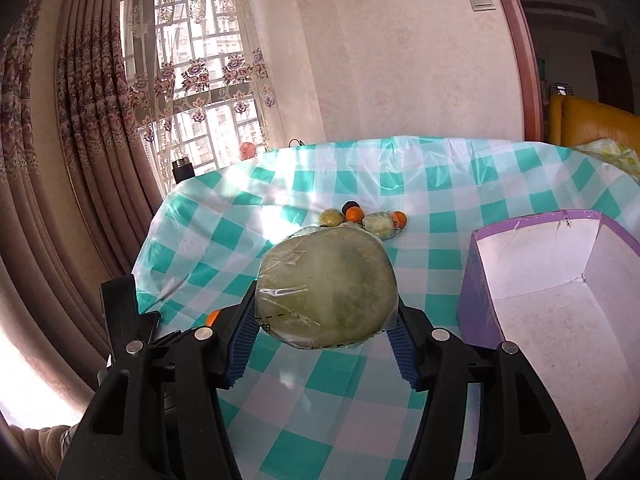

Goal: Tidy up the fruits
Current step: 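Carry both fruits over the purple box and open both tools to drop them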

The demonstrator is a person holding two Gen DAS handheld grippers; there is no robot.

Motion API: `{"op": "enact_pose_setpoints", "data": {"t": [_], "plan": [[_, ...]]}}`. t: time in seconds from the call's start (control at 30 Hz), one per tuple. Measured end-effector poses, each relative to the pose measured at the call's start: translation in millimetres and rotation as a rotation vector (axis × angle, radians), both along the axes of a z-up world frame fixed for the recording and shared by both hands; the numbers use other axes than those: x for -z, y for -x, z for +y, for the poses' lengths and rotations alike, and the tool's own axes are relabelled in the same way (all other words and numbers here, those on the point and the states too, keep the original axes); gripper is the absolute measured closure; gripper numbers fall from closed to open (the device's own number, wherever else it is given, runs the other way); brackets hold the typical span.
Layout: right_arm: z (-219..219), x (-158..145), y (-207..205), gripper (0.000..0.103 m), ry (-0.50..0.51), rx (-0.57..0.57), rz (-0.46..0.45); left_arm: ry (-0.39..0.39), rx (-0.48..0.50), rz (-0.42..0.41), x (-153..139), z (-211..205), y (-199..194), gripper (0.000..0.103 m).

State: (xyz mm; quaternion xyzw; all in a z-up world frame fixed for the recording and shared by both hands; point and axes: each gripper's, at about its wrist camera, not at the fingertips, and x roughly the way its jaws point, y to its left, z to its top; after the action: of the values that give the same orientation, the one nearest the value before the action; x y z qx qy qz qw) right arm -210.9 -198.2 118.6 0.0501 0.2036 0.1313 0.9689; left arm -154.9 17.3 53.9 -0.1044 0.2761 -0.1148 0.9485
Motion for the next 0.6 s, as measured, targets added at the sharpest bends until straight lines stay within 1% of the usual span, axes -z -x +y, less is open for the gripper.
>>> {"op": "enact_pose_setpoints", "data": {"t": [0.07, 0.23, 0.33, 0.4, 0.47, 0.6], "plan": [[-14.2, -5.9, 9.7, 0.045, 0.006, 0.023, -0.014, 0.003, 0.053, -0.02, -10.5, -18.0, 7.1, 0.059], [-56.1, -19.5, 33.7, 0.045, 0.011, 0.084, -0.022, -0.034, 0.197, -0.088, -41.9, -68.4, 24.9, 0.059], [-82.1, -23.5, 46.0, 0.045, 0.066, 0.162, -0.015, -0.038, 0.282, -0.114, -60.6, -97.7, 33.0, 0.059], [-99.9, -19.4, 48.3, 0.045, 0.096, 0.214, 0.013, -0.044, 0.329, -0.134, -71.1, -117.1, 38.3, 0.059], [-120.5, -10.9, 49.3, 0.045, 0.091, 0.26, 0.046, -0.06, 0.37, -0.163, -79.8, -136.1, 43.5, 0.059], [-149.9, 9.0, 52.1, 0.045, 0.116, 0.363, 0.092, -0.089, 0.436, -0.198, -89.1, -170.8, 48.8, 0.059]]}}
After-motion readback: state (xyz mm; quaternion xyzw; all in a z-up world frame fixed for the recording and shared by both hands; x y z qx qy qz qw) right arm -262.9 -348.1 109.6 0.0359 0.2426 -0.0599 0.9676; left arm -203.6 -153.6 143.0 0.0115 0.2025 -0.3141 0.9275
